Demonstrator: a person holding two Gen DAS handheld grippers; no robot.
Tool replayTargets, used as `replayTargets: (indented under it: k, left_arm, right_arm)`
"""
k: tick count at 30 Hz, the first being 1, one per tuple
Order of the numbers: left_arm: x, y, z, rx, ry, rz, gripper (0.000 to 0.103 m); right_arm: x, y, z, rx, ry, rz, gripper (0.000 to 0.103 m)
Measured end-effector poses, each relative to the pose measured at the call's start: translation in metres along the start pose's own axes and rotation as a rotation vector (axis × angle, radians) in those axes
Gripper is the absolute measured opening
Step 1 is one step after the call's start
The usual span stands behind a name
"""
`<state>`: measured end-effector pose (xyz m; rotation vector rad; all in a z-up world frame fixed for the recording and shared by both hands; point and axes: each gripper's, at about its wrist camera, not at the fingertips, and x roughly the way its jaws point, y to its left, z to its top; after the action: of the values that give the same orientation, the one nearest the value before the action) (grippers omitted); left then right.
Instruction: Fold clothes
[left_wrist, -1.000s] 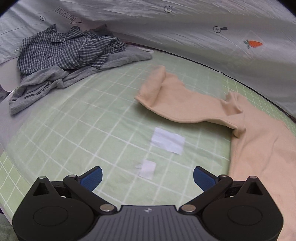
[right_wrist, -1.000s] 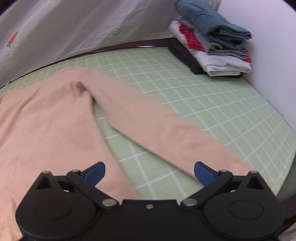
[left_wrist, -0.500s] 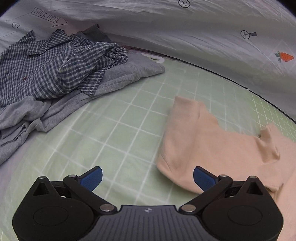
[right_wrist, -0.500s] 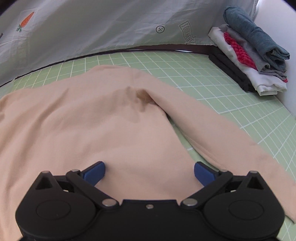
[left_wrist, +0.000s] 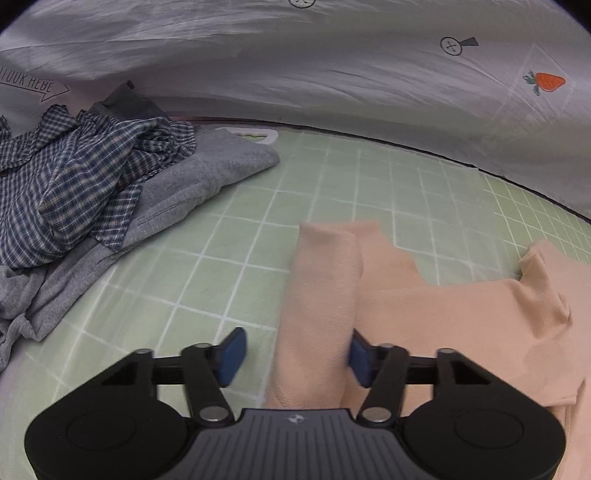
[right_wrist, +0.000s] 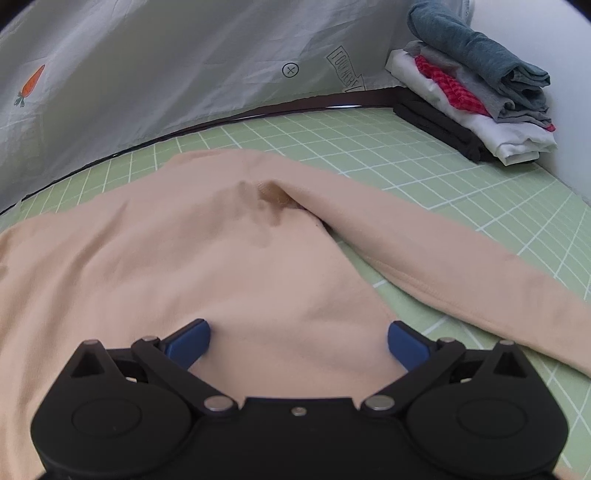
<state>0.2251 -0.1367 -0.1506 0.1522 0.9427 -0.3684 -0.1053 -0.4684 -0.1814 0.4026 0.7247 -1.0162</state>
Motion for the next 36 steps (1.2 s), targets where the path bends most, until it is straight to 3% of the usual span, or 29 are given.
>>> replayTargets:
  k: [1,4,7,12,17,21,23,27,32,36]
  left_arm:
    - [-0.003,0.001,-0.001,-0.007,-0.006,-0.002,0.01]
    - [-0.021,0.002,-0.004,0.01,-0.051,0.059,0.008]
    - [-0.044,0.0,-0.007,0.079,-0.086,0.106,0.008]
    - [-0.078,-0.03,-0.011,0.26,-0.178,0.102,0.008]
    - [-0.082,-0.077,-0.023,0.428,-0.205,-0.067,0.009]
    - [-0.057,-0.107,-0.034,0.468,-0.075,-0.205,0.017]
    - [-0.051,-0.109,-0.038,0.456,-0.034,-0.234,0.021]
    - [-0.059,-0.086,-0.037,0.329,-0.02,-0.301,0.053]
    - [-0.063,-0.029,-0.024,-0.012,-0.013,-0.382,0.055]
    - [-0.041,-0.018,-0.012,-0.078,0.008,-0.354,0.055]
  right_arm:
    - [0.0,0.0,-0.001,-0.001,-0.006,0.001,0.103]
    - [0.0,-0.002,-0.003,-0.006,-0.027,0.009,0.103]
    - [-0.001,-0.002,-0.006,-0.006,-0.048,0.011,0.103]
    - [-0.002,-0.003,-0.013,-0.009,-0.091,0.014,0.103]
    - [-0.002,-0.004,-0.012,-0.009,-0.092,0.019,0.103]
    - [-0.002,-0.003,-0.012,-0.006,-0.093,0.018,0.103]
    - [-0.002,-0.003,-0.012,-0.006,-0.093,0.018,0.103]
    - [-0.003,-0.002,-0.013,-0.004,-0.094,0.017,0.103]
    - [-0.003,-0.001,-0.013,-0.004,-0.095,0.014,0.103]
    - [-0.002,-0.002,-0.012,-0.005,-0.095,0.014,0.103]
